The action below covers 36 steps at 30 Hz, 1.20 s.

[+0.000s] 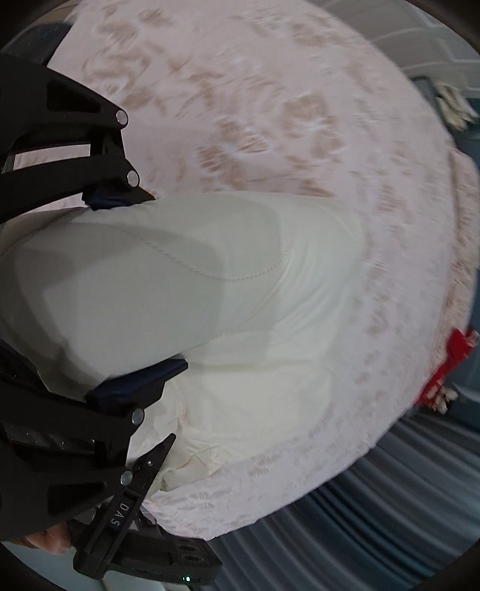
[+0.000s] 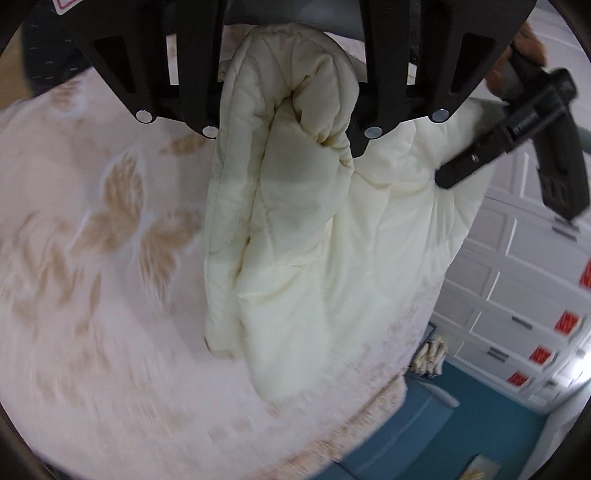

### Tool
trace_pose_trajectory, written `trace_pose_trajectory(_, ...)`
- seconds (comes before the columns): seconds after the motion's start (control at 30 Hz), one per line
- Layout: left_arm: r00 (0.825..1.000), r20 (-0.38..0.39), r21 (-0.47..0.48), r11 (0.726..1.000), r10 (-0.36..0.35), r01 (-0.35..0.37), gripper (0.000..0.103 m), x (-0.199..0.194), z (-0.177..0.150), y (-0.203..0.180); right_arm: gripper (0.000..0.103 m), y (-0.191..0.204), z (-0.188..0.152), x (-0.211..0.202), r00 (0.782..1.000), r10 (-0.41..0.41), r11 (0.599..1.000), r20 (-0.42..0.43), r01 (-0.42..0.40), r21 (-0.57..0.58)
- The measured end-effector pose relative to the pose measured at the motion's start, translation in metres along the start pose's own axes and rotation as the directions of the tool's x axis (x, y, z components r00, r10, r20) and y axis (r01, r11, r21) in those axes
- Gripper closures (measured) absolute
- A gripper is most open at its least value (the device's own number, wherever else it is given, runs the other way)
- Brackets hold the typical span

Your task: Fold large clothes

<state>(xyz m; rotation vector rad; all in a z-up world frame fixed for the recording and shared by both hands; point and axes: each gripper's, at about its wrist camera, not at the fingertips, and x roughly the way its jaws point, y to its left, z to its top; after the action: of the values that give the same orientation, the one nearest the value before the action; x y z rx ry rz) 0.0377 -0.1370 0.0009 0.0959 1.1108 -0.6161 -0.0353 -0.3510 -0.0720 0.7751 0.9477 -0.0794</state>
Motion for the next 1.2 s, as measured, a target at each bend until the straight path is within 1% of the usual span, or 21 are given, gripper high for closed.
trace_pose_trajectory(0.07,0.999,0.039,0.023,1.000,-0.001,0.001,0.041,-0.019,0.007,-0.004,0.070,0.019,0.003,-0.018,0.999,-0.021,0.999,0.045,0.023,-0.048)
trace_pose_trajectory(0.17,0.993,0.116,0.052,0.999,-0.015,0.009,0.041,-0.058,0.017,-0.009,0.071,0.043,0.011,-0.048,0.992,-0.023,0.995,0.121,0.035,-0.098)
trace_pose_trajectory(0.27,0.977,0.212,0.081,0.997,-0.035,0.018,0.041,-0.100,0.025,-0.012,0.071,0.063,0.018,-0.083,0.977,-0.002,0.988,0.212,0.035,-0.150)
trace_pose_trajectory(0.37,0.951,0.305,0.113,0.994,-0.047,0.013,0.041,-0.135,0.030,-0.017,0.072,0.081,0.022,-0.115,0.957,0.019,0.979,0.289,0.042,-0.202)
trace_pose_trajectory(0.43,0.927,0.371,0.129,0.992,-0.063,0.016,0.041,-0.163,0.034,-0.019,0.072,0.098,0.025,-0.132,0.941,0.030,0.970,0.338,0.054,-0.236)
trace_pose_trajectory(0.47,0.916,0.395,0.134,0.991,-0.068,0.016,0.041,-0.172,0.037,-0.018,0.072,0.111,0.026,-0.144,0.928,0.043,0.963,0.370,0.060,-0.261)
trace_pose_trajectory(0.53,0.893,0.443,0.147,0.989,-0.077,0.013,0.041,-0.193,0.041,-0.019,0.072,0.125,0.030,-0.158,0.913,0.061,0.956,0.404,0.063,-0.287)
trace_pose_trajectory(0.6,0.868,0.490,0.159,0.987,-0.085,0.007,0.041,-0.212,0.044,-0.018,0.072,0.143,0.032,-0.175,0.890,0.087,0.946,0.447,0.067,-0.318)
trace_pose_trajectory(0.67,0.837,0.539,0.174,0.985,-0.091,-0.005,0.041,-0.234,0.045,-0.019,0.072,0.159,0.033,-0.191,0.870,0.105,0.936,0.482,0.076,-0.343)
trace_pose_trajectory(0.7,0.827,0.554,0.177,0.984,-0.093,-0.008,0.041,-0.240,0.045,-0.018,0.072,0.166,0.033,-0.198,0.861,0.116,0.932,0.495,0.078,-0.354)
trace_pose_trajectory(0.73,0.811,0.577,0.181,0.983,-0.096,-0.012,0.041,-0.251,0.047,-0.017,0.072,0.174,0.034,-0.205,0.853,0.127,0.928,0.506,0.079,-0.365)
trace_pose_trajectory(0.8,0.788,0.608,0.187,0.982,-0.098,-0.022,0.041,-0.264,0.049,-0.015,0.072,0.190,0.035,-0.218,0.835,0.148,0.918,0.529,0.083,-0.387)
trace_pose_trajectory(0.87,0.757,0.646,0.190,0.981,-0.098,-0.036,0.041,-0.282,0.050,-0.013,0.072,0.206,0.036,-0.228,0.820,0.166,0.909,0.548,0.089,-0.408)
trace_pose_trajectory(0.9,0.747,0.658,0.191,0.981,-0.098,-0.040,0.041,-0.287,0.050,-0.012,0.072,0.213,0.036,-0.233,0.810,0.178,0.903,0.558,0.092,-0.420)
trace_pose_trajectory(0.93,0.729,0.678,0.192,0.980,-0.098,-0.047,0.041,-0.297,0.051,-0.010,0.072,0.218,0.037,-0.236,0.804,0.186,0.898,0.565,0.094,-0.429)
trace_pose_trajectory(0.97,0.713,0.694,0.194,0.979,-0.098,-0.055,0.041,-0.303,0.051,-0.009,0.073,0.228,0.037,-0.243,0.790,0.204,0.890,0.578,0.096,-0.446)
trace_pose_trajectory(1.0,0.691,0.716,0.197,0.978,-0.099,-0.064,0.041,-0.313,0.052,-0.007,0.074,0.236,0.037,-0.248,0.780,0.218,0.883,0.586,0.099,-0.460)
trace_pose_trajectory(1.07,0.654,0.750,0.195,0.977,-0.095,-0.082,0.041,-0.328,0.051,-0.004,0.074,0.253,0.036,-0.258,0.760,0.237,0.866,0.606,0.117,-0.486)
trace_pose_trajectory(1.1,0.641,0.762,0.190,0.979,-0.095,-0.080,0.041,-0.334,0.051,-0.001,0.074,0.264,0.034,-0.263,0.752,0.250,0.857,0.610,0.121,-0.500)
trace_pose_trajectory(1.13,0.622,0.777,0.181,0.981,-0.098,-0.072,0.041,-0.343,0.052,0.004,0.075,0.269,0.036,-0.264,0.749,0.260,0.850,0.610,0.123,-0.513)
trace_pose_trajectory(1.2,0.599,0.796,0.174,0.981,-0.087,-0.088,0.041,-0.352,0.054,0.009,0.076,0.283,0.040,-0.262,0.746,0.279,0.836,0.605,0.120,-0.535)
